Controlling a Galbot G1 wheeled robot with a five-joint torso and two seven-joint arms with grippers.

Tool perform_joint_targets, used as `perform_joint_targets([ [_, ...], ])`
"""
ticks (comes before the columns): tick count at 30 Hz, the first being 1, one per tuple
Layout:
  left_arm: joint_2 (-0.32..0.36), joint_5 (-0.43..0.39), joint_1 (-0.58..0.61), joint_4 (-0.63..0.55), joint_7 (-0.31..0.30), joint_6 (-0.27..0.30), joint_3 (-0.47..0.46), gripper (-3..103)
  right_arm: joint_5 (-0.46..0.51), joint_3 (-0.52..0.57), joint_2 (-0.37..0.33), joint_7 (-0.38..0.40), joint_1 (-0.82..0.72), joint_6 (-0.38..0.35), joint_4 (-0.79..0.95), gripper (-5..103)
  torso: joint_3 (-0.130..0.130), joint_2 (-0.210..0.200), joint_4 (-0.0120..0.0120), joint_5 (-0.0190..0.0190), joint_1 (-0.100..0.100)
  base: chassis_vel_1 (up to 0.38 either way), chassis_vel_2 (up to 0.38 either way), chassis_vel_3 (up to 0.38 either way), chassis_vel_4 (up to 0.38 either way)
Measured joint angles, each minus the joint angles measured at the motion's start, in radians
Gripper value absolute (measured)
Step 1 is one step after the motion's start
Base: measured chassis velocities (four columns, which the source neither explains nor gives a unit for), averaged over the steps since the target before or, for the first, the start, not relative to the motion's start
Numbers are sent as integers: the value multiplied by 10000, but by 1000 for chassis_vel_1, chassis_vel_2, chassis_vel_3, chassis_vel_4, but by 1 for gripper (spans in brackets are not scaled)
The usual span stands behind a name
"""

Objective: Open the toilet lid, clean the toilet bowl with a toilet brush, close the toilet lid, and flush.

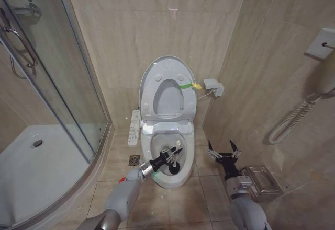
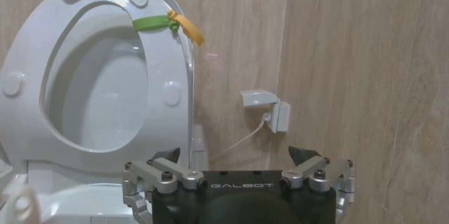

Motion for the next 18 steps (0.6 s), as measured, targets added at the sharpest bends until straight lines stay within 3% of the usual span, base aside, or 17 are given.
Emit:
perform_joint_targets([
  [10,416,265,435,291,9,-72,-86,21,0,0,0,0,0,0,0,100,1,0,4,3,0,0,0,0,0],
  [18,471,-767,733,-874,198,473,79,21,0,1,0,1,0,0,0,100,4,-1,-3,0,1,0,0,0,0],
])
